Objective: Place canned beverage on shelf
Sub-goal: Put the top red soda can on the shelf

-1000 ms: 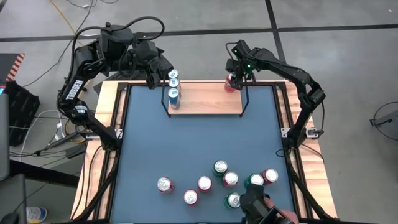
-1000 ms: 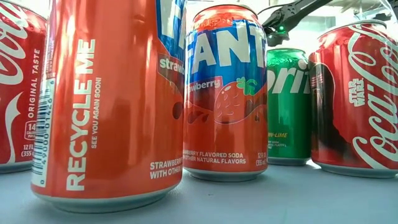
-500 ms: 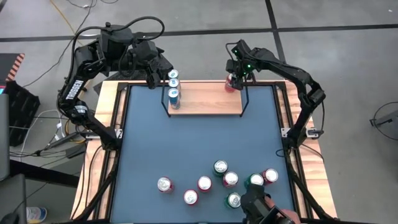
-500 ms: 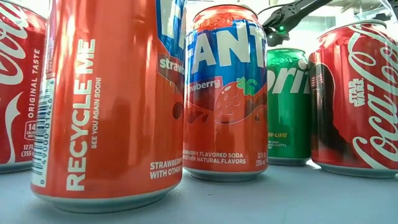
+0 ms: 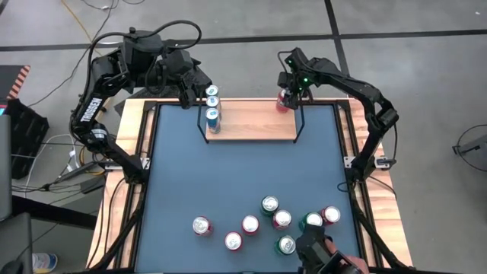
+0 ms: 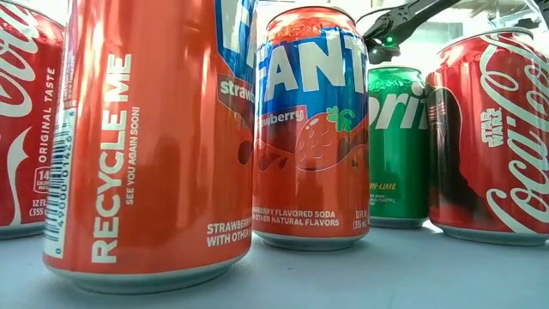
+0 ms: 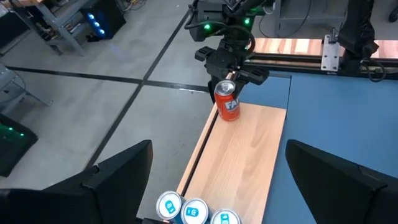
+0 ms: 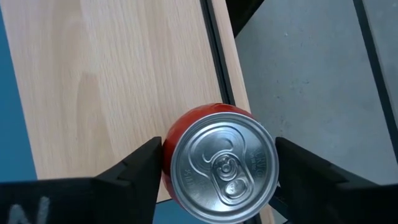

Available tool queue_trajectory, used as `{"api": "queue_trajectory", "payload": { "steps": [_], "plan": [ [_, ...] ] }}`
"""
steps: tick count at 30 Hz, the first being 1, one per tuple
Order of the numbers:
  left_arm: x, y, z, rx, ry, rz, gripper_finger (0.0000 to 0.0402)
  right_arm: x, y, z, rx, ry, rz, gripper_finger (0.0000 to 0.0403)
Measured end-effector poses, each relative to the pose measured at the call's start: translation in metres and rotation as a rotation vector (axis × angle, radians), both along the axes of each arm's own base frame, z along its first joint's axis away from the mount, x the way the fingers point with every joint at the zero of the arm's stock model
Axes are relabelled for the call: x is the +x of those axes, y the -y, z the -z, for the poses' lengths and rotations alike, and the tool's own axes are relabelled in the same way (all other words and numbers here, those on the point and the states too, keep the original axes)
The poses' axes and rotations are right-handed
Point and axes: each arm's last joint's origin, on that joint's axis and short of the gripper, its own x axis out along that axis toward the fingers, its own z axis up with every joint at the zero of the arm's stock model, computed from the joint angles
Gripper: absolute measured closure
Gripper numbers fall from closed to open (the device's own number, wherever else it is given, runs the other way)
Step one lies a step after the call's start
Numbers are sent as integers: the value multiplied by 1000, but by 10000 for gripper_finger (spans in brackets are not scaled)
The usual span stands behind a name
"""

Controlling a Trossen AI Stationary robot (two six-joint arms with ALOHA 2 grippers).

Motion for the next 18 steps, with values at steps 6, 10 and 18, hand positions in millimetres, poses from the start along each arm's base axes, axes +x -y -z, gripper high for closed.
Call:
{"api": "queue_trajectory", "payload": {
  "steps": [6, 10, 18],
  "plan": [
    [-1, 0, 2, -8, -17, 0, 49, 0, 0, 0, 0, 1, -4, 118],
    [-1, 0, 2, -8, -19, 0, 49, 1, -1, 0, -2, -7, -21, 117],
    [-1, 0, 2, -8, -19, 0, 49, 2, -3, -1, 3, -13, -26, 117]
  ]
}}
